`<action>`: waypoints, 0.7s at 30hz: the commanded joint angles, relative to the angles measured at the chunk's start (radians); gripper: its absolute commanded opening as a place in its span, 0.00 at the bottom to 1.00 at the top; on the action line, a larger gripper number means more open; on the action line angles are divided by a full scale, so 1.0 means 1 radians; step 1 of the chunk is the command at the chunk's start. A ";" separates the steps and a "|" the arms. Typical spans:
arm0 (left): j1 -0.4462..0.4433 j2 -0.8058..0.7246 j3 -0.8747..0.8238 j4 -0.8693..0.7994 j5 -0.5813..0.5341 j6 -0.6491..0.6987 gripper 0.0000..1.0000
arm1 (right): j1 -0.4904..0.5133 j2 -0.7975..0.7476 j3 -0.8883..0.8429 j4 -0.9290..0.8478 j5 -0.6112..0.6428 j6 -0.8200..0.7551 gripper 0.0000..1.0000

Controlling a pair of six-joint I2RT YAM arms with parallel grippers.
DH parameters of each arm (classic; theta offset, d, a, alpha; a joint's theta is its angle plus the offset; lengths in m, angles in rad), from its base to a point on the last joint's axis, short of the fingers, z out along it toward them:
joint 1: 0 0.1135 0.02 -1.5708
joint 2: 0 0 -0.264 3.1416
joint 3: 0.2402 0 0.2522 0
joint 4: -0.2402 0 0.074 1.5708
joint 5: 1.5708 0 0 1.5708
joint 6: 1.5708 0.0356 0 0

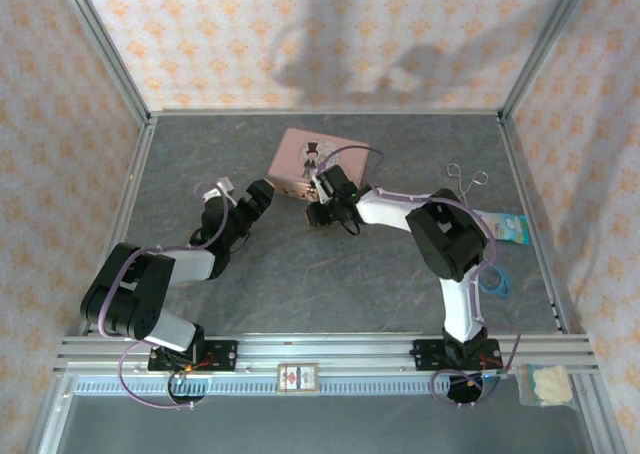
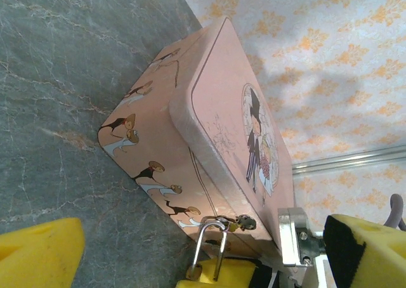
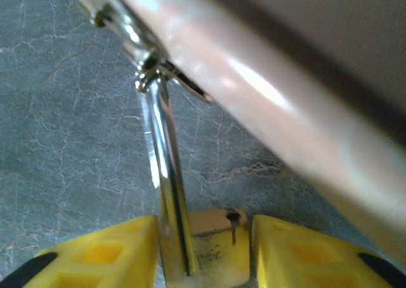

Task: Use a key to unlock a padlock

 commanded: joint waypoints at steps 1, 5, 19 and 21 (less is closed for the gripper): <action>0.011 -0.003 -0.019 0.056 0.022 -0.016 0.95 | 0.018 -0.019 -0.013 -0.022 0.043 0.024 0.46; 0.014 0.000 -0.024 0.070 0.026 -0.022 0.95 | 0.048 -0.005 -0.009 -0.021 0.133 0.014 0.46; 0.020 0.017 -0.029 0.108 0.043 -0.045 0.95 | 0.170 0.073 0.025 -0.111 0.574 0.078 0.35; 0.020 0.018 -0.030 0.111 0.049 -0.044 0.95 | 0.151 0.060 0.004 -0.083 0.532 0.091 0.29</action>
